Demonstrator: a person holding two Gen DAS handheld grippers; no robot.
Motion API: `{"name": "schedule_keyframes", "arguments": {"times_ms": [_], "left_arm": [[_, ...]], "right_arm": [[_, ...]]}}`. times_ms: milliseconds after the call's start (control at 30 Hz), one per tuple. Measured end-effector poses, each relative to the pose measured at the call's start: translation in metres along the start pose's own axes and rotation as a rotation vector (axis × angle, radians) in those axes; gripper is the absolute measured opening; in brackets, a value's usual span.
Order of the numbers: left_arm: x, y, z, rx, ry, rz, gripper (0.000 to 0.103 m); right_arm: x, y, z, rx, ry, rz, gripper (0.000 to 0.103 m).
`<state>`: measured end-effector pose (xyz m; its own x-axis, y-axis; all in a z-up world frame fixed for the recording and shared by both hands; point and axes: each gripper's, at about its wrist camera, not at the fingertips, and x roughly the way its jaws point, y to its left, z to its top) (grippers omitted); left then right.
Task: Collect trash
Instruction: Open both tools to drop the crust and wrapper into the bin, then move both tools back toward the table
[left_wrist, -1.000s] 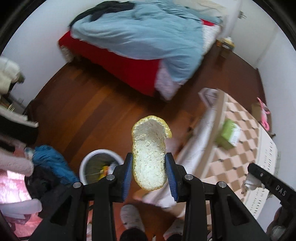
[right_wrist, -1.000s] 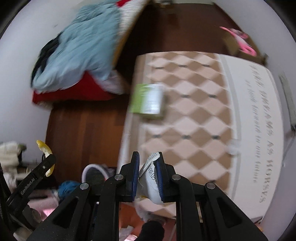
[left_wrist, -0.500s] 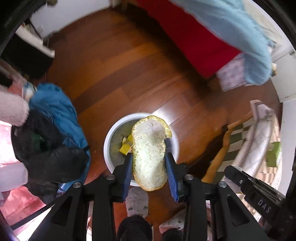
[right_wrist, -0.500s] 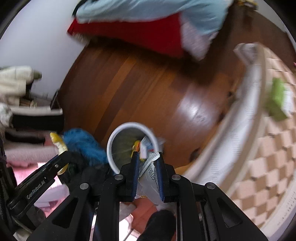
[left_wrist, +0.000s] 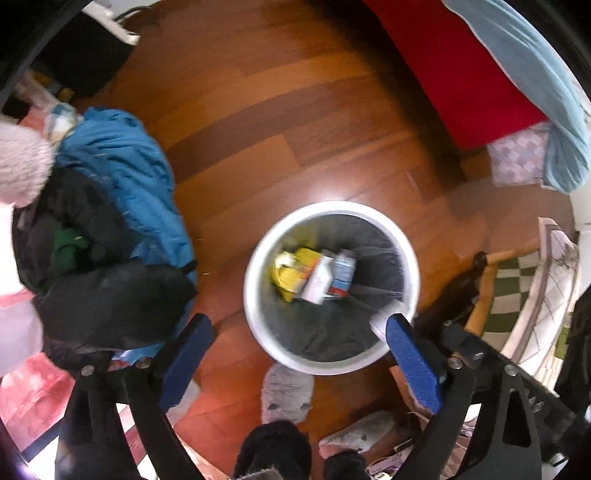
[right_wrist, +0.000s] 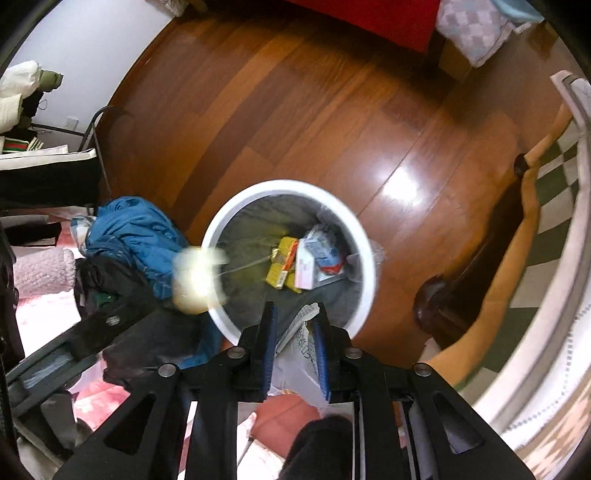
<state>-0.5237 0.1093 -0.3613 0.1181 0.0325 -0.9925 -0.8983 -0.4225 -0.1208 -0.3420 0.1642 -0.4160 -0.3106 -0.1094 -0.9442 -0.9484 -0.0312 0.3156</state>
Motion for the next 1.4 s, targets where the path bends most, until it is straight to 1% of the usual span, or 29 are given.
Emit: {"name": "schedule_keyframes", "arguments": {"times_ms": [33,67,100,133,200,267,300,367,567,767,967,1067,1200,1233,1267,1333,1400], "left_arm": [[-0.002,0.001,-0.001,0.003,-0.009,0.016,0.097],[-0.009,0.000,-0.004,0.015,-0.033,0.057,0.097],[-0.013,0.000,-0.006,0.029,-0.053,0.089,0.097],[-0.016,-0.002,-0.007,0.041,-0.068,0.116,0.097],[-0.024,-0.007,-0.013,0.072,-0.095,0.179,0.097],[-0.029,-0.010,-0.017,0.084,-0.102,0.201,0.097],[-0.031,-0.011,-0.019,0.087,-0.106,0.209,0.097],[-0.038,-0.015,-0.023,0.097,-0.113,0.219,0.097],[-0.066,-0.025,-0.035,0.111,-0.152,0.227,0.097],[-0.105,-0.039,-0.050,0.136,-0.193,0.224,0.097],[-0.152,-0.062,-0.066,0.170,-0.245,0.231,0.096],[-0.174,-0.083,-0.077,0.196,-0.262,0.244,0.096],[-0.190,-0.116,-0.092,0.247,-0.280,0.246,0.096],[-0.190,-0.124,-0.095,0.257,-0.282,0.246,0.096],[-0.188,-0.139,-0.100,0.281,-0.284,0.246,0.096],[-0.180,-0.160,-0.109,0.320,-0.278,0.251,0.097],[-0.163,-0.192,-0.124,0.373,-0.263,0.236,0.097]], "right_arm": [[0.001,-0.002,0.002,0.012,-0.002,0.017,0.049],[0.001,-0.005,0.003,0.029,-0.007,0.032,0.066],[0.000,-0.007,0.004,0.035,-0.014,0.033,0.069],[-0.002,-0.006,0.003,0.032,-0.019,0.022,0.069],[-0.007,-0.003,0.002,0.010,-0.020,-0.035,0.075],[-0.011,0.001,0.001,-0.017,-0.020,-0.090,0.096],[-0.015,0.002,0.002,-0.027,-0.017,-0.111,0.100],[-0.021,0.005,-0.001,-0.057,-0.019,-0.155,0.102],[-0.048,0.009,-0.015,-0.103,-0.049,-0.194,0.102],[-0.085,0.006,-0.033,-0.100,-0.087,-0.174,0.102],[-0.135,0.002,-0.055,-0.076,-0.130,-0.115,0.102],[-0.168,-0.005,-0.067,-0.051,-0.163,-0.070,0.102],[-0.207,-0.022,-0.080,0.009,-0.208,-0.012,0.102],[-0.218,-0.030,-0.085,0.031,-0.220,0.003,0.102],[-0.232,-0.042,-0.090,0.063,-0.238,0.024,0.102],[-0.250,-0.059,-0.099,0.103,-0.262,0.038,0.102],[-0.270,-0.091,-0.113,0.169,-0.297,0.039,0.102]]}}
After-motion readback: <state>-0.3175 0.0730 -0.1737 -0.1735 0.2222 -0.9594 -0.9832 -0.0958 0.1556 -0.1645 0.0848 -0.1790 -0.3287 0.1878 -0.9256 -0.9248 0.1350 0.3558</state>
